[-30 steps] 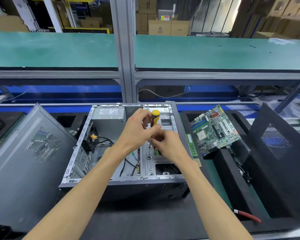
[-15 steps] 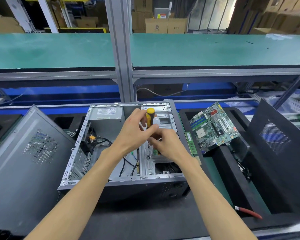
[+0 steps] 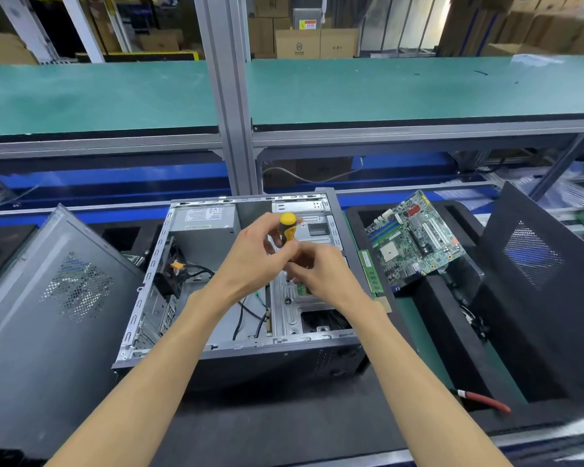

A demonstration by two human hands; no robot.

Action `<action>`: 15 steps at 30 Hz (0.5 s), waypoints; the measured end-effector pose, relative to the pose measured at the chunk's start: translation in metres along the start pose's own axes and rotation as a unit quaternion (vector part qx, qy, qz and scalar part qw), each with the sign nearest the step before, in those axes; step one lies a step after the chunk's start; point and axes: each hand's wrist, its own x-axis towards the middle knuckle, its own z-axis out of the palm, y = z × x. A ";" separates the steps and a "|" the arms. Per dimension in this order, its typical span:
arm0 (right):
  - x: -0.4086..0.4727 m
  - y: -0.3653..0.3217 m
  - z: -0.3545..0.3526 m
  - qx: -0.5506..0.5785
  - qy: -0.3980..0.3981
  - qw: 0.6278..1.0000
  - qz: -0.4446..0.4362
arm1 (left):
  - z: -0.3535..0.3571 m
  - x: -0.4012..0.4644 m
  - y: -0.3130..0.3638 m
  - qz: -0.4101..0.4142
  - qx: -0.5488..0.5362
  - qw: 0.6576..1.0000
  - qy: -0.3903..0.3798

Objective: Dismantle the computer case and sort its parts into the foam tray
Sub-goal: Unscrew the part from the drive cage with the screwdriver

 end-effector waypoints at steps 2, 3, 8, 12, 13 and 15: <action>0.000 0.000 0.000 0.006 -0.019 1.000 0.005 | 0.000 -0.001 -0.002 0.013 0.003 1.000 0.001; 0.000 0.000 0.000 0.002 -0.028 1.000 0.002 | -0.001 -0.001 -0.003 0.016 0.012 1.000 0.015; -0.004 0.002 0.006 -0.002 0.015 1.000 -0.006 | 0.001 0.002 -0.006 -0.021 0.042 0.996 0.076; -0.005 0.006 0.004 -0.001 0.053 0.998 -0.029 | 0.001 -0.001 -0.010 -0.043 -0.002 0.998 0.039; -0.005 0.006 0.003 0.004 0.054 0.998 -0.033 | 0.001 -0.004 -0.013 -0.048 -0.023 0.998 0.044; -0.006 0.006 0.003 0.016 0.053 0.998 -0.037 | 0.002 -0.011 -0.020 -0.070 -0.059 0.994 0.062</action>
